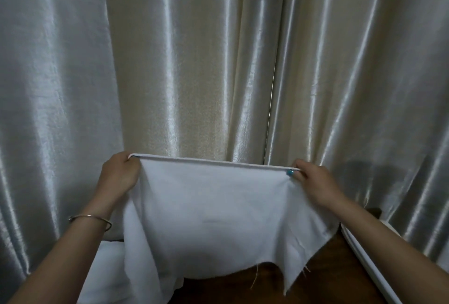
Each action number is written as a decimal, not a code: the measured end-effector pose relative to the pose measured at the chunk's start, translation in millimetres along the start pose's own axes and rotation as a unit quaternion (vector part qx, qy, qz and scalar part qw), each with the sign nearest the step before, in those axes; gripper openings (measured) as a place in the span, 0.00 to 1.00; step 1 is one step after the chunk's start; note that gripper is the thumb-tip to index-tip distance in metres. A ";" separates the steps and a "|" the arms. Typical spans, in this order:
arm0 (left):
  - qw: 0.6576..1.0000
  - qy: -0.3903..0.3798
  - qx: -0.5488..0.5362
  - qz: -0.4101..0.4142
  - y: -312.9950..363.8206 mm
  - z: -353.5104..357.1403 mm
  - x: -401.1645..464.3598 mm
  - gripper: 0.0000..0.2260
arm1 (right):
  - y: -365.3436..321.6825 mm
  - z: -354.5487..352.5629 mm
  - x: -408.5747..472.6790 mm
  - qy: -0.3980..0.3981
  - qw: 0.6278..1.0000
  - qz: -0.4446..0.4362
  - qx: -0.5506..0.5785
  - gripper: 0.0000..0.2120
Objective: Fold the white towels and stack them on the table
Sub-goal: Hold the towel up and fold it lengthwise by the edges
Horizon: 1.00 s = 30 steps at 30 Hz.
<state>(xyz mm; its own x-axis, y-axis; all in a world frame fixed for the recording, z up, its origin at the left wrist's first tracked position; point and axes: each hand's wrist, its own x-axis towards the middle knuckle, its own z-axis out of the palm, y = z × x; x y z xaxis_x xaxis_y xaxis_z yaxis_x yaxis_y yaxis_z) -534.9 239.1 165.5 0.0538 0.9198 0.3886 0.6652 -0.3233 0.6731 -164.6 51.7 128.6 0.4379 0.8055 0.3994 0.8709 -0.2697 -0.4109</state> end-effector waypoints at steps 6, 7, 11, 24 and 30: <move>0.998 -0.061 -0.002 -0.025 5.2 -13.8 -7.0 0.26 | -0.2 -17.2 1.6 -0.050 0.990 0.005 0.129 0.13; 0.997 -0.071 0.004 -0.027 6.5 -11.4 -8.0 0.27 | -0.9 -18.5 0.8 -0.048 0.988 0.009 0.147 0.14; 0.991 -0.132 -0.001 -0.002 24.1 0.3 -21.1 0.20 | -13.1 -17.6 0.3 -0.024 0.973 0.100 0.208 0.23; 0.851 -0.385 -0.349 -0.073 80.3 24.9 -63.4 0.11 | -76.6 -33.4 -21.6 -0.139 0.861 0.128 0.472 0.19; 0.815 -0.470 -0.338 0.016 104.8 32.2 -83.0 0.14 | -101.9 -33.4 -39.3 -0.256 0.869 -0.027 0.423 0.24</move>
<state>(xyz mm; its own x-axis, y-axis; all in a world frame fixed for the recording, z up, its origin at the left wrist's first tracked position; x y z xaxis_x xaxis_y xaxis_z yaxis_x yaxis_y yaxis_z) -445.7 136.0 183.5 0.8217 0.5693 -0.0274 0.1063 -0.1058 0.9887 -263.2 29.8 182.2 0.0573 0.9924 0.1091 0.3168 0.0856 -0.9446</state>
